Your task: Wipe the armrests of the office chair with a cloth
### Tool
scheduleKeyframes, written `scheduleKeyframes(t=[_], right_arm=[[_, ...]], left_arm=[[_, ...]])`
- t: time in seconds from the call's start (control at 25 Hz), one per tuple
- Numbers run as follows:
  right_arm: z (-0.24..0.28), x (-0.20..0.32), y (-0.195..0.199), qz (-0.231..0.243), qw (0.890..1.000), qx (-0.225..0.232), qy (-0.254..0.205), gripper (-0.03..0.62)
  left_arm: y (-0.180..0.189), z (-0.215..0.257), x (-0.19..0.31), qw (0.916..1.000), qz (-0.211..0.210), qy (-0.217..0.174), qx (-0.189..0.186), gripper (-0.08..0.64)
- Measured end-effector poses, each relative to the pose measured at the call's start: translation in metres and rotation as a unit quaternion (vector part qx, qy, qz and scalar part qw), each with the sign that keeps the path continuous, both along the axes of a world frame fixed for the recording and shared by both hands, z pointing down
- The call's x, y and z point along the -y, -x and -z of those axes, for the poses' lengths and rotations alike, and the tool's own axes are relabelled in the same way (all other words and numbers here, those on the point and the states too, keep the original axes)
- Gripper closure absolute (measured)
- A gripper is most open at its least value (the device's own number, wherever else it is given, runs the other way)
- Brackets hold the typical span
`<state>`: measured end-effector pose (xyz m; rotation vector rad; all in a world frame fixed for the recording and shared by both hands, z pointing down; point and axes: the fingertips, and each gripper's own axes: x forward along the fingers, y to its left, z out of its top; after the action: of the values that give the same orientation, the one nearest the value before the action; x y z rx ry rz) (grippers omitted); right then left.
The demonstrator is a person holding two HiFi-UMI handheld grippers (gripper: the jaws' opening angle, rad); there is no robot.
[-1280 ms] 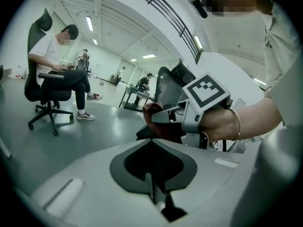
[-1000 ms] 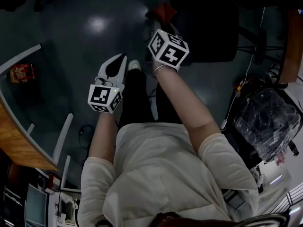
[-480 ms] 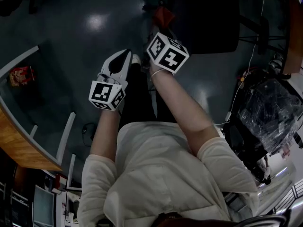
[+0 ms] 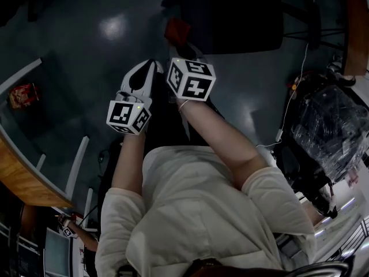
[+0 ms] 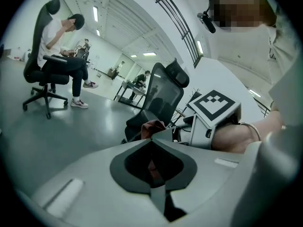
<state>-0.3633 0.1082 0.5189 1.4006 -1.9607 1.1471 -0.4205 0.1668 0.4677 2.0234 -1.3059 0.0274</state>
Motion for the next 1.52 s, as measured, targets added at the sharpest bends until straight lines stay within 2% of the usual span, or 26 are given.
scheduleKeyframes(t=[0.28, 0.44, 0.64, 0.96, 1.08, 1.32, 1.4, 1.52], right_arm=[[0.003, -0.031, -0.019, 0.065, 0.998, 0.014, 0.002, 0.549], [-0.007, -0.047, -0.043, 0.070, 0.997, 0.009, 0.022, 0.549], [-0.008, -0.052, -0.059, 0.108, 0.994, 0.013, 0.014, 0.546], [-0.014, -0.050, -0.115, 0.086, 0.996, 0.001, 0.030, 0.548], [-0.013, -0.047, -0.126, 0.099, 0.995, -0.001, 0.034, 0.548], [0.013, -0.037, -0.159, 0.138, 0.990, -0.019, -0.011, 0.548], [0.036, -0.027, -0.174, 0.149, 0.987, -0.025, -0.048, 0.548], [0.084, -0.006, -0.203, 0.161, 0.976, -0.051, -0.134, 0.548]], left_arm=[[-0.021, 0.000, -0.012, 0.9997, 0.022, 0.000, 0.007, 0.543], [-0.031, 0.001, -0.021, 0.9995, 0.031, 0.001, 0.008, 0.543], [-0.047, -0.003, -0.028, 0.9994, 0.033, 0.007, 0.007, 0.543], [-0.070, 0.000, -0.024, 0.9994, 0.033, 0.004, 0.009, 0.543], [-0.080, 0.003, -0.019, 0.9995, 0.031, 0.000, 0.012, 0.543], [-0.101, 0.027, -0.011, 0.9987, 0.045, -0.011, 0.019, 0.541], [-0.113, 0.046, -0.006, 0.9986, 0.043, -0.022, 0.021, 0.542], [-0.140, 0.076, 0.000, 0.9981, 0.022, -0.047, 0.033, 0.541]])
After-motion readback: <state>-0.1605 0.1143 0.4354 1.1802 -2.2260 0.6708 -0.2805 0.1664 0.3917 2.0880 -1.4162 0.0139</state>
